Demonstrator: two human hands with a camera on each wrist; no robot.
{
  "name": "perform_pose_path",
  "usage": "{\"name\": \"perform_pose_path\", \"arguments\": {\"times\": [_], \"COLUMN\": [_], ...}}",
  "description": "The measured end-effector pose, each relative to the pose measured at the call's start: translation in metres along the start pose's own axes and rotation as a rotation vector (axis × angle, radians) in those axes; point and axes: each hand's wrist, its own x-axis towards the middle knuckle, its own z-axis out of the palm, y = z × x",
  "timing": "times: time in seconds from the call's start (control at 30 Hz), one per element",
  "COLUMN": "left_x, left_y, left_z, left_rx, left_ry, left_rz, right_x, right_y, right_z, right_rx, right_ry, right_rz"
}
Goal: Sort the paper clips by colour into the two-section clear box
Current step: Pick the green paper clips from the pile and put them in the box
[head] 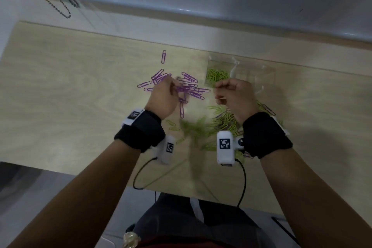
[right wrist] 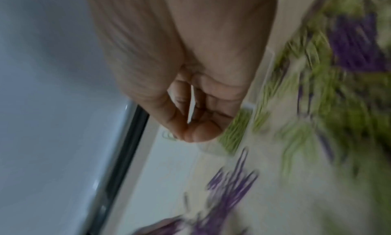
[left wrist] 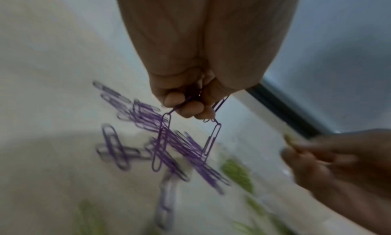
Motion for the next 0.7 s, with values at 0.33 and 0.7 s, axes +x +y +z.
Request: {"name": "perform_pose_path", "arguments": {"times": [0.33,0.7], "left_x": [0.008,-0.092], "left_y": [-0.041,-0.06], "left_z": [-0.014,0.042], "left_rx": [0.455,0.397], "left_ry": [0.072,-0.118], "left_rz": [0.138,0.121], "right_x": [0.017,-0.009], "right_y": [0.054,0.065], "right_z": [-0.009,0.011], "right_rx": [-1.176,-1.351], "right_ry": [-0.174,-0.471], "right_rz": [-0.404,-0.565]}}
